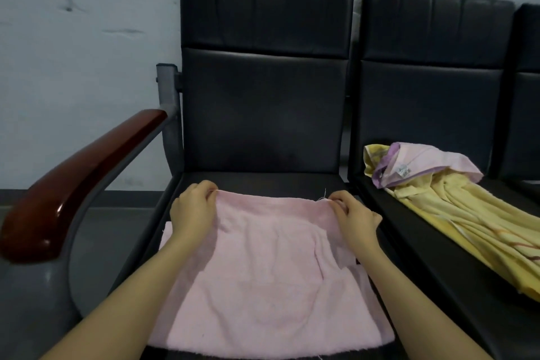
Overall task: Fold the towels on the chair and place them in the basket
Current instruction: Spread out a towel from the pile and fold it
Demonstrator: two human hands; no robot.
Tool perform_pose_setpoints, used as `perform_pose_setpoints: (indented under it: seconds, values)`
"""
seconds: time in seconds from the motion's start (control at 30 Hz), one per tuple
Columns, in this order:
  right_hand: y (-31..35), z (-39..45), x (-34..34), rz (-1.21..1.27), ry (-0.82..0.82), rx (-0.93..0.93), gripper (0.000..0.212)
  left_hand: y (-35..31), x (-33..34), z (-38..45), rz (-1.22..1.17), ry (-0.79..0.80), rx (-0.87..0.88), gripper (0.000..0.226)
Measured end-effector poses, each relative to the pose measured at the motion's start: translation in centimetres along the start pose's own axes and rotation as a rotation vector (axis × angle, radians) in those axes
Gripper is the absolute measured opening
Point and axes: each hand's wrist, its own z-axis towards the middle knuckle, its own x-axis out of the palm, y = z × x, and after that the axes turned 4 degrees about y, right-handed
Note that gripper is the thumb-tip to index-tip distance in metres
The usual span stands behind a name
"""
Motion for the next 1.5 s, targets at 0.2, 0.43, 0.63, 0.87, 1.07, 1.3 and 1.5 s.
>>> perform_pose_setpoints:
  seconds: [0.2, 0.43, 0.63, 0.87, 1.07, 1.3, 1.5]
  values:
    - [2.9, -2.3, -1.4, 0.198, -0.082, -0.091, 0.017, -0.6, -4.0, -1.9, -0.332, -0.025, -0.053, 0.026]
    - [5.3, -4.2, -3.0, 0.200, -0.212, -0.247, 0.023, -0.9, -7.6, -4.3, -0.558, -0.183, -0.152, 0.022]
    - [4.2, -5.3, -1.7, -0.009, -0.079, -0.094, 0.029, 3.0, -7.0, -5.9, -0.258, -0.106, -0.278, 0.025]
    - [2.6, -5.0, 1.2, -0.082, 0.028, 0.081, 0.012, 4.7, -5.6, -5.7, -0.043, -0.067, -0.283, 0.017]
    - [2.8, -2.8, 2.7, 0.081, -0.135, 0.049, 0.009, 4.7, -4.2, -3.0, -0.021, -0.140, -0.245, 0.016]
    - [1.1, -1.9, 5.1, -0.105, 0.111, 0.206, 0.007, 6.2, -1.4, -1.9, 0.183, 0.042, -0.258, 0.017]
    - [1.0, -1.5, 5.4, -0.306, 0.185, 0.177, 0.025, 6.9, -1.3, -1.9, 0.216, 0.082, -0.222, 0.027]
